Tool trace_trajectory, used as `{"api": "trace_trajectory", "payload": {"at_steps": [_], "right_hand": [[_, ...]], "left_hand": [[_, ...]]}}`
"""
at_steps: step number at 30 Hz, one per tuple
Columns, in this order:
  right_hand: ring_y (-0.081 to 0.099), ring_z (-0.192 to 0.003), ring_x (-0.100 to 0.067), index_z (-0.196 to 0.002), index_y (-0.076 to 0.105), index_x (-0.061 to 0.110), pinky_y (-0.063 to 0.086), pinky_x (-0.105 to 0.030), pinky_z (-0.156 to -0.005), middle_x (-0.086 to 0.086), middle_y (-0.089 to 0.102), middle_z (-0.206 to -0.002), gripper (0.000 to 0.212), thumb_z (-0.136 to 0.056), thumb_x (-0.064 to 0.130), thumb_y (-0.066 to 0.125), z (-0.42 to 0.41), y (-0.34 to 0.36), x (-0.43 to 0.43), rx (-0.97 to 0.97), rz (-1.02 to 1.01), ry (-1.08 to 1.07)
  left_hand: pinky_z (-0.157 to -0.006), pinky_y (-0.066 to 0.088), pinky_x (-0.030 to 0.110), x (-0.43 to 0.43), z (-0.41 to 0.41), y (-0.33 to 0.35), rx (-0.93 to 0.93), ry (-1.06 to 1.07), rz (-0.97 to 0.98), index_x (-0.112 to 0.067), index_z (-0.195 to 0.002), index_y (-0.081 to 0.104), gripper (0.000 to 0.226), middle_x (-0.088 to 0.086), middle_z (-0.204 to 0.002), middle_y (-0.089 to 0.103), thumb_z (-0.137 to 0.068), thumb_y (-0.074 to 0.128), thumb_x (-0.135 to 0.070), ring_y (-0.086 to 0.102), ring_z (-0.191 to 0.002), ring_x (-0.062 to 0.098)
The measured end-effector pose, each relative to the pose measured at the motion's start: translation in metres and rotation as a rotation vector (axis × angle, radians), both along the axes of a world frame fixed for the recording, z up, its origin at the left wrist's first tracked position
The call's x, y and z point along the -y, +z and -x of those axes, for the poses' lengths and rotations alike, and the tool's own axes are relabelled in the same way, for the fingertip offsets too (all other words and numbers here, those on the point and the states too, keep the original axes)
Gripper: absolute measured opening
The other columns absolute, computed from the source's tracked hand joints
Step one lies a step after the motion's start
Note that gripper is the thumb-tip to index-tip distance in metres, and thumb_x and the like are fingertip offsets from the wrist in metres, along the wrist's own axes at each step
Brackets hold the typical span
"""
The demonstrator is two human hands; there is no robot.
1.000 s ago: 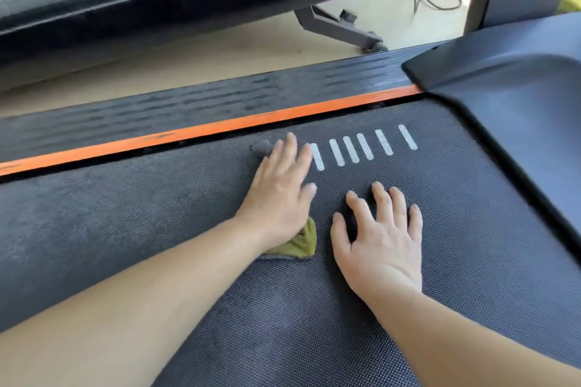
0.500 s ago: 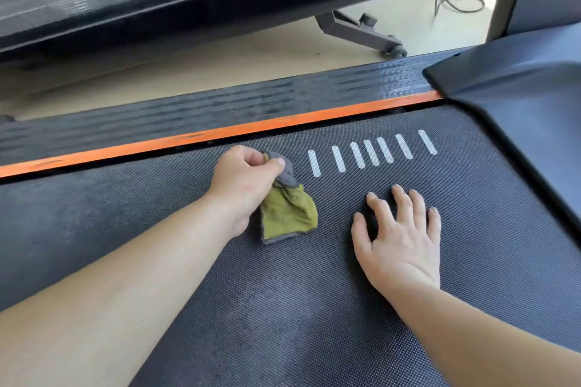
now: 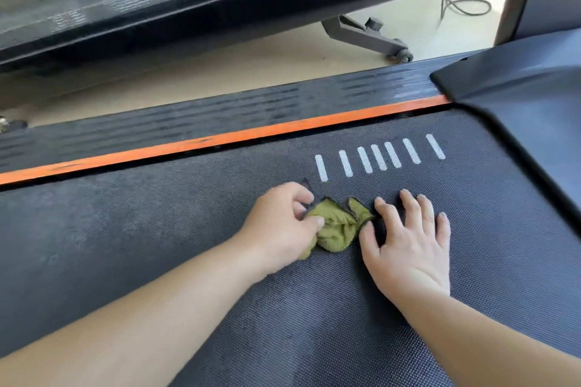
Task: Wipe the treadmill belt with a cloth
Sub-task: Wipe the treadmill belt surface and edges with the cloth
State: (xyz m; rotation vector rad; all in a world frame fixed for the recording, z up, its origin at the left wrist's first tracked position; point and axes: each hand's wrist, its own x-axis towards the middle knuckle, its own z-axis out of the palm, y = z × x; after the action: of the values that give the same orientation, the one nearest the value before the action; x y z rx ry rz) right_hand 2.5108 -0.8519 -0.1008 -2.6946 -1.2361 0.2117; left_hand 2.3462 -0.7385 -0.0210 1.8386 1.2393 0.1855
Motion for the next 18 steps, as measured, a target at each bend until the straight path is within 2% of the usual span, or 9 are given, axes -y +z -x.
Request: {"api": "trace_trajectory", "payload": {"at_steps": [3, 5, 7, 8, 10, 11, 13, 15, 18], "right_hand": [[0.004, -0.154, -0.022, -0.145, 0.042, 0.042, 0.000, -0.049, -0.125, 0.003, 0.022, -0.165, 0.054, -0.096, 0.062, 0.030, 0.000, 0.000, -0.001, 0.006, -0.005, -0.006], [0.004, -0.154, -0.022, -0.144, 0.041, 0.043, -0.001, -0.049, -0.125, 0.003, 0.022, -0.165, 0.054, -0.096, 0.062, 0.030, 0.000, 0.000, -0.001, 0.000, -0.008, -0.006], [0.003, -0.155, -0.022, -0.145, 0.041, 0.043, -0.002, -0.049, -0.125, 0.003, 0.021, -0.165, 0.054, -0.095, 0.062, 0.029, 0.001, 0.001, -0.001, -0.009, -0.010, -0.004], [0.003, -0.155, -0.022, -0.145, 0.041, 0.043, -0.002, -0.049, -0.125, 0.003, 0.021, -0.165, 0.054, -0.095, 0.062, 0.029, 0.001, 0.001, -0.001, -0.009, -0.008, -0.004], [0.001, -0.155, -0.022, -0.145, 0.040, 0.043, -0.002, -0.049, -0.125, 0.003, 0.020, -0.166, 0.054, -0.096, 0.062, 0.028, 0.000, 0.000, 0.000, -0.005, -0.004, 0.001], [0.000, -0.155, -0.021, -0.146, 0.039, 0.043, -0.003, -0.049, -0.125, 0.003, 0.019, -0.166, 0.054, -0.097, 0.061, 0.027, 0.000, 0.000, 0.000, -0.007, -0.002, 0.004], [-0.001, -0.155, -0.021, -0.146, 0.039, 0.043, -0.003, -0.048, -0.126, 0.004, 0.018, -0.166, 0.053, -0.098, 0.060, 0.026, -0.001, 0.000, -0.001, -0.012, -0.005, 0.005], [0.000, -0.155, -0.021, -0.146, 0.040, 0.042, -0.003, -0.048, -0.126, 0.004, 0.019, -0.166, 0.052, -0.099, 0.061, 0.025, -0.001, -0.001, -0.001, -0.006, -0.008, 0.000], [0.002, -0.155, -0.022, -0.146, 0.040, 0.042, -0.002, -0.049, -0.126, 0.003, 0.021, -0.165, 0.053, -0.100, 0.062, 0.024, 0.000, -0.001, 0.000, 0.007, -0.013, 0.006]], "left_hand": [[-0.075, 0.062, 0.035, 0.016, 0.000, 0.007, 0.144, -0.167, 0.209, -0.031, -0.125, 0.062, 0.024, -0.009, -0.096, 0.076, -0.101, 0.061, -0.026, 0.073, -0.085, 0.008], [-0.076, 0.061, 0.036, 0.013, 0.005, 0.000, 0.119, -0.301, -0.138, -0.028, -0.123, 0.065, 0.023, -0.010, -0.104, 0.074, -0.104, 0.055, -0.024, 0.071, -0.092, 0.008], [-0.095, 0.053, 0.039, 0.014, 0.008, -0.016, -0.039, -0.512, -0.529, -0.023, -0.126, 0.062, 0.026, -0.008, -0.123, 0.067, -0.102, 0.055, -0.030, 0.060, -0.115, 0.012], [-0.111, 0.043, 0.040, 0.019, 0.007, -0.026, -0.127, -0.624, -0.553, -0.021, -0.137, 0.055, 0.037, -0.003, -0.143, 0.056, -0.103, 0.052, -0.035, 0.046, -0.135, 0.015], [-0.128, 0.009, 0.039, 0.037, 0.003, -0.049, -0.281, -0.770, -0.519, -0.016, -0.161, 0.017, 0.060, 0.003, -0.171, 0.006, -0.108, 0.036, -0.037, -0.005, -0.157, 0.016], [-0.127, -0.002, 0.039, 0.045, 0.003, -0.055, -0.323, -0.790, -0.518, -0.016, -0.163, -0.001, 0.063, 0.002, -0.170, -0.014, -0.109, 0.026, -0.037, -0.024, -0.153, 0.013], [-0.125, -0.012, 0.038, 0.044, 0.005, -0.061, -0.337, -0.804, -0.590, -0.019, -0.160, -0.016, 0.062, -0.002, -0.166, -0.030, -0.109, 0.014, -0.038, -0.036, -0.147, 0.010], [-0.125, -0.012, 0.037, 0.022, 0.002, -0.066, -0.352, -0.759, -0.653, -0.020, -0.160, -0.016, 0.060, -0.002, -0.165, -0.030, -0.108, 0.007, -0.039, -0.034, -0.149, 0.011], [-0.127, -0.006, 0.042, -0.038, -0.021, -0.073, -0.455, -0.432, -0.640, -0.017, -0.161, -0.010, 0.062, 0.005, -0.168, -0.022, -0.105, 0.004, -0.039, -0.020, -0.155, 0.020]]}}
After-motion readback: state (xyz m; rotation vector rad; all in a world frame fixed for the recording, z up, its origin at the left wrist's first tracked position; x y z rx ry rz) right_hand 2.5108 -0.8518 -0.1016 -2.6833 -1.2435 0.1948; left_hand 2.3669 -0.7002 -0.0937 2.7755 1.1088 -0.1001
